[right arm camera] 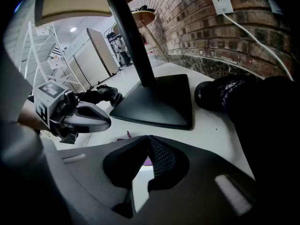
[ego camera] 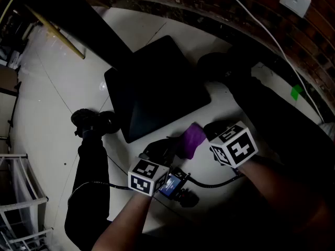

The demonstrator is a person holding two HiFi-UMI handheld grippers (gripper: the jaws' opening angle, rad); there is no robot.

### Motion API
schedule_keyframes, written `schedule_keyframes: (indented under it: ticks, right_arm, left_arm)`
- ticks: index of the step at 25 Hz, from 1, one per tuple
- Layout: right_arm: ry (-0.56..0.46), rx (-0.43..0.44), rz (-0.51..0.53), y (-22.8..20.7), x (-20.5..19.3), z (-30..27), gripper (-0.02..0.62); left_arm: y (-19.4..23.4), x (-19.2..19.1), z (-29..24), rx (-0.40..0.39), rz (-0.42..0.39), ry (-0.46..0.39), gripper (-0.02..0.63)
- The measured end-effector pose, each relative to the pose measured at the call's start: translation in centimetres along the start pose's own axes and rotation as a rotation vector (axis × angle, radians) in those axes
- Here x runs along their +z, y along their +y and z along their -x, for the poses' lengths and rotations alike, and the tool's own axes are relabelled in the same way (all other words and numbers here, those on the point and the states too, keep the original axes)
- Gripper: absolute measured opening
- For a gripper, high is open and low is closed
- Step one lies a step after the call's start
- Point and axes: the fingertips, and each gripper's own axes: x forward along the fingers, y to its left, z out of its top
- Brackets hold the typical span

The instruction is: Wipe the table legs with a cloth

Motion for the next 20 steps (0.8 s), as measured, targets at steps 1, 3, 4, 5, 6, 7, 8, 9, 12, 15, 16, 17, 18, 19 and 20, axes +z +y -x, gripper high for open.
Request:
schedule_keyframes:
  ticks: [1,3,4,5,6,7,8,9,12,15,16,17,18,19,20]
  right_arm:
    - [0.001,0.002,0.002,-0.1,0.1,0.1,0.003]
    - [-0.001,0.009,0.008,-0.2,0.3,0.2,0.003]
    - [-0.002,0.013,0.012,-0.3,0.5,0.3,0.003]
    - [-0.004,0.016,0.014,-0.3,0.6,0.3,0.003]
    - [-0.005,0.019,0.013,-0.3,0.7,0.2,0.002]
    - [-0.006,0.020,0.011,-0.4,0.7,0.2,0.003]
    - [-0.007,0.019,0.007,-0.4,0.6,0.2,0.003]
    - [-0.007,0.017,0.003,-0.5,0.6,0.2,0.003]
    - [-0.004,0.011,-0.005,-0.7,0.4,0.1,0.003]
    - [-0.001,0.007,-0.009,-1.0,0.3,0.1,0.002]
    - [0.001,0.005,-0.009,-1.1,0.2,0.1,0.003]
    - [0.004,0.004,-0.008,-1.2,0.1,0.1,0.003]
    - [0.006,0.003,-0.009,-1.2,0.0,0.1,0.003]
    - [0.008,0.004,-0.010,-1.3,-0.1,0.1,0.003]
    - [0.008,0.006,-0.011,-1.3,-0.1,0.1,0.003]
  left_arm:
    - [-0.3,-0.4,-0.7,-0.003,-0.027,0.030,0.012]
    - [-0.7,-0.9,-2.0,-0.003,-0.069,0.080,0.015]
    - [-0.8,-1.0,-2.6,0.000,-0.083,0.098,0.019]
    - [-0.9,-1.2,-3.2,0.003,-0.095,0.115,0.026]
    - [-1.0,-1.4,-3.8,0.002,-0.108,0.135,0.047]
    - [-1.1,-1.8,-4.3,-0.004,-0.123,0.159,0.068]
    - [-1.3,-2.3,-4.9,-0.015,-0.137,0.186,0.094]
    - [-1.6,-2.9,-5.5,-0.025,-0.152,0.215,0.114]
    - [-1.8,-5.3,-7.1,-0.033,-0.191,0.325,0.165]
    - [-0.6,-7.5,-8.3,0.013,-0.226,0.436,0.206]
    - [-0.4,-7.8,-8.6,0.021,-0.222,0.455,0.209]
    - [-0.3,-8.0,-8.9,0.019,-0.207,0.468,0.210]
    - [-0.5,-8.1,-9.1,0.011,-0.189,0.475,0.210]
    - [-0.6,-8.2,-9.3,0.001,-0.173,0.480,0.207]
    - [-0.9,-8.3,-9.4,-0.009,-0.163,0.485,0.198]
